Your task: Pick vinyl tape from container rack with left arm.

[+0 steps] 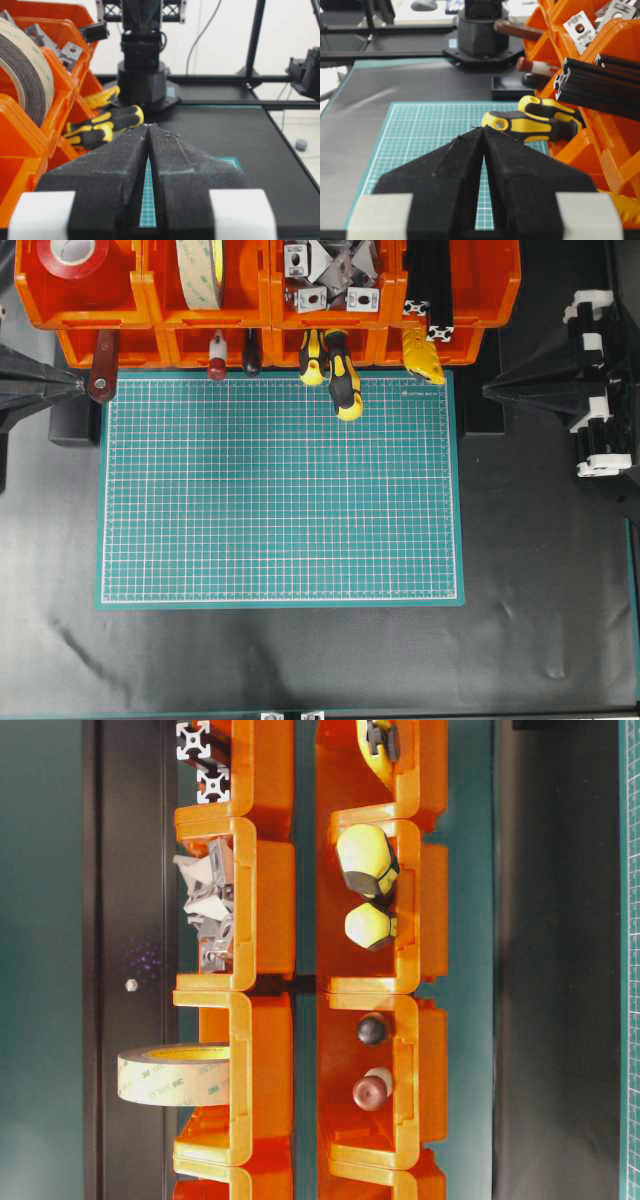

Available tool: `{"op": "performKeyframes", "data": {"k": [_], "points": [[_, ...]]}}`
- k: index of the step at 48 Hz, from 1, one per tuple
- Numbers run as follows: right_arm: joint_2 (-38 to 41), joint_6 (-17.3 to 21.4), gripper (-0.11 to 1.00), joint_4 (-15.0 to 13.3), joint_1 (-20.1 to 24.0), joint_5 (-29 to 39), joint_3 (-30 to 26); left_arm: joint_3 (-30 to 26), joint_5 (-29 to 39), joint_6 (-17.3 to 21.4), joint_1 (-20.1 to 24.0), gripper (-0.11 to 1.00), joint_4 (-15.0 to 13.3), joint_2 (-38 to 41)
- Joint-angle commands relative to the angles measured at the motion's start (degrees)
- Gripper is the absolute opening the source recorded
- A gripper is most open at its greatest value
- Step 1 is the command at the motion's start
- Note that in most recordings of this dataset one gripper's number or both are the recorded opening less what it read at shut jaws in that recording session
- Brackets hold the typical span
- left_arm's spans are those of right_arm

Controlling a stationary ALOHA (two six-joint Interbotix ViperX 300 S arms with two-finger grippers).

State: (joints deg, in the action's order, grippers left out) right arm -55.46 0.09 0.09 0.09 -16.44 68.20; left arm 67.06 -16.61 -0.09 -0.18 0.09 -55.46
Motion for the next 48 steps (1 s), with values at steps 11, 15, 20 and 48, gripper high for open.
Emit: {"op": "performKeyframes", "data": {"k": [11, 15, 20, 48], "points": [[0.4, 4.1, 0.01, 3.3, 0.3, -0.9, -2.1, -17.8, 16.4, -5.2, 1.6, 0.0, 3.2, 1.5], [0.4, 4.7, 0.01, 3.3, 0.3, -0.9, -2.5, -22.9, 25.7, -5.2, 1.6, 0.0, 3.3, 2.9], [0.4, 4.7, 0.01, 3.3, 0.4, -0.9, -2.9, -29.4, 35.6, -5.2, 1.7, 0.0, 3.6, 4.8], [0.2, 4.7, 0.01, 3.3, 0.4, -0.9, -3.3, -61.8, 91.3, 2.8, 6.9, 0.0, 4.7, 23.1]]}}
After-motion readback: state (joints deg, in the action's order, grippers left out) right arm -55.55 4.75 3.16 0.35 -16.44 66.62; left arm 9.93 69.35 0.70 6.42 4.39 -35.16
